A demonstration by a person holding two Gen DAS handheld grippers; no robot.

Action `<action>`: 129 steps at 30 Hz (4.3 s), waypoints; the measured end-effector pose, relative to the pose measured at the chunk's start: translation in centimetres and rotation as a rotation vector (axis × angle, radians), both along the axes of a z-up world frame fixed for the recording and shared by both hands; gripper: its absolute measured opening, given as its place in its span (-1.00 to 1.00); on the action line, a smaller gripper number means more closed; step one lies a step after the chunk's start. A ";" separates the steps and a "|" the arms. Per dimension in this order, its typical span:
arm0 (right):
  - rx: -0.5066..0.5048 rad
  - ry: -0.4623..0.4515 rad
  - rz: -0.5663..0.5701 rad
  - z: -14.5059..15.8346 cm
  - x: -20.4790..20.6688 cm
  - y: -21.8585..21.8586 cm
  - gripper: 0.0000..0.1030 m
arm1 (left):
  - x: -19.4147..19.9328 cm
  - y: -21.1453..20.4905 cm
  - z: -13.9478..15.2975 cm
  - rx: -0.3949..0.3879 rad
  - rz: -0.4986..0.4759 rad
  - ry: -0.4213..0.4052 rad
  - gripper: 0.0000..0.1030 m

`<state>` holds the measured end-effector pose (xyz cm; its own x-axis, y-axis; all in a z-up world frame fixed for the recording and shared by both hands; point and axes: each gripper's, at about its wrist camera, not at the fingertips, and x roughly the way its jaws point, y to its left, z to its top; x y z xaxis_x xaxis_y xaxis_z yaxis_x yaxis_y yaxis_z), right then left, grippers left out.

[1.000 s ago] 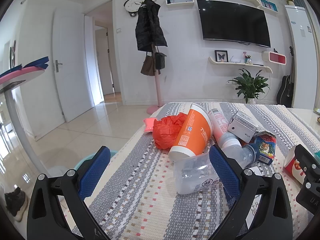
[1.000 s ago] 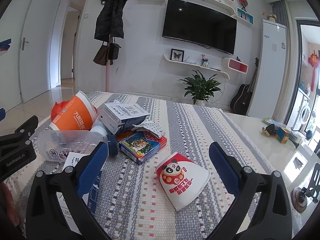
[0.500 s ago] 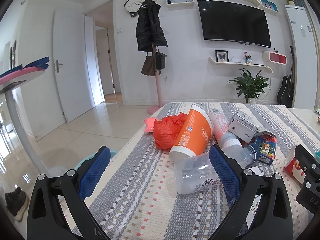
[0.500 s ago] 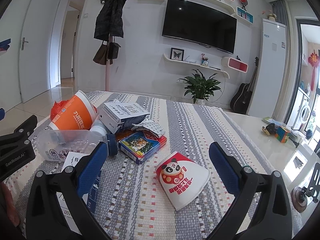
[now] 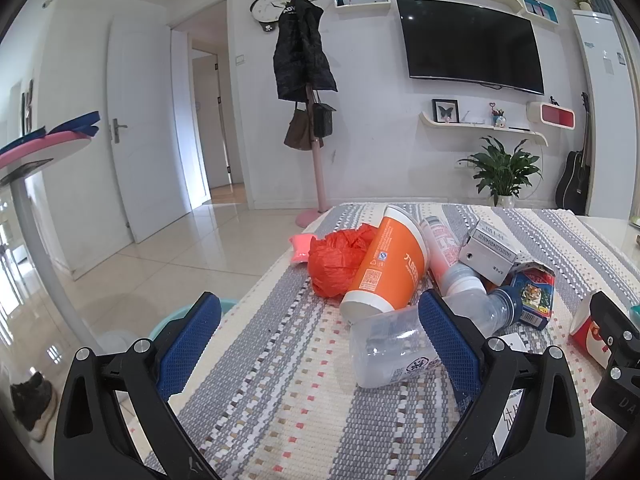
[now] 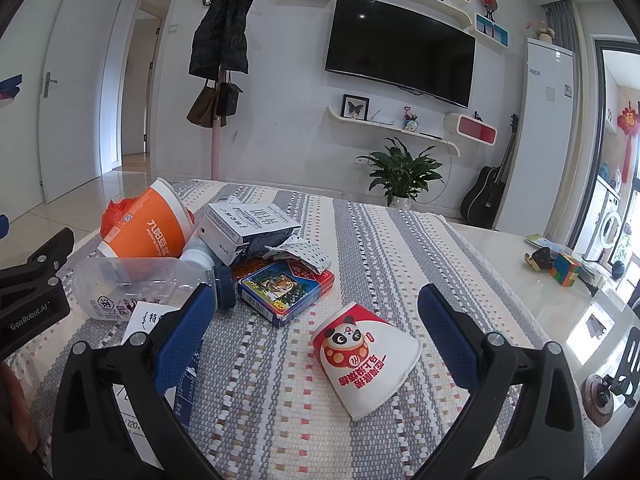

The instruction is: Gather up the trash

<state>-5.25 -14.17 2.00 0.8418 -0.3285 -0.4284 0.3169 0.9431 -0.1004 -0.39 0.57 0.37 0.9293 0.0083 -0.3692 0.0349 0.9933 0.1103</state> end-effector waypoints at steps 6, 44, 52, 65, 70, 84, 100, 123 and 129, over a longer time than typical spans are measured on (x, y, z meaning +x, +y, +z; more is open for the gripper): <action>-0.006 -0.017 -0.018 0.2 -0.6 -0.2 0.85 | 0.1 0.1 0.0 -0.008 -0.001 0.000 0.86; 0.058 0.088 -0.066 1.9 -3.7 -6.4 -0.04 | 11.0 -5.1 -2.2 0.199 -0.843 0.691 0.16; 0.138 0.148 -0.037 1.0 -2.8 -8.1 0.11 | 11.9 -6.0 -2.7 0.090 -0.815 0.776 0.08; 0.209 0.187 0.020 0.0 -2.2 -6.9 0.13 | 5.1 -1.0 -1.8 0.025 -0.502 0.748 -0.06; 0.224 0.207 0.013 0.0 -1.8 -6.7 0.30 | 5.1 -0.2 -2.0 0.017 -0.464 0.782 0.16; 0.421 0.357 -0.032 -3.1 3.1 -8.5 0.66 | 7.0 0.9 -4.1 -0.112 -0.404 0.746 -0.13; 0.495 0.440 -0.101 -5.1 8.2 -8.2 0.52 | 6.8 2.9 -1.7 -0.172 -0.438 0.664 -0.13; 0.318 0.391 0.553 4.9 23.9 26.8 0.52 | 17.0 29.6 0.4 -0.424 -0.050 0.513 -0.13; 0.355 0.502 0.533 -0.3 28.7 30.7 0.53 | 20.2 31.0 -4.0 -0.470 -0.016 0.573 -0.12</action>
<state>23.50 16.51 1.71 0.5263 0.2891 -0.7996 -0.1872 0.9568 0.2227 19.80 31.52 -3.62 0.5884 -0.2822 -0.7578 -0.0262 0.9300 -0.3666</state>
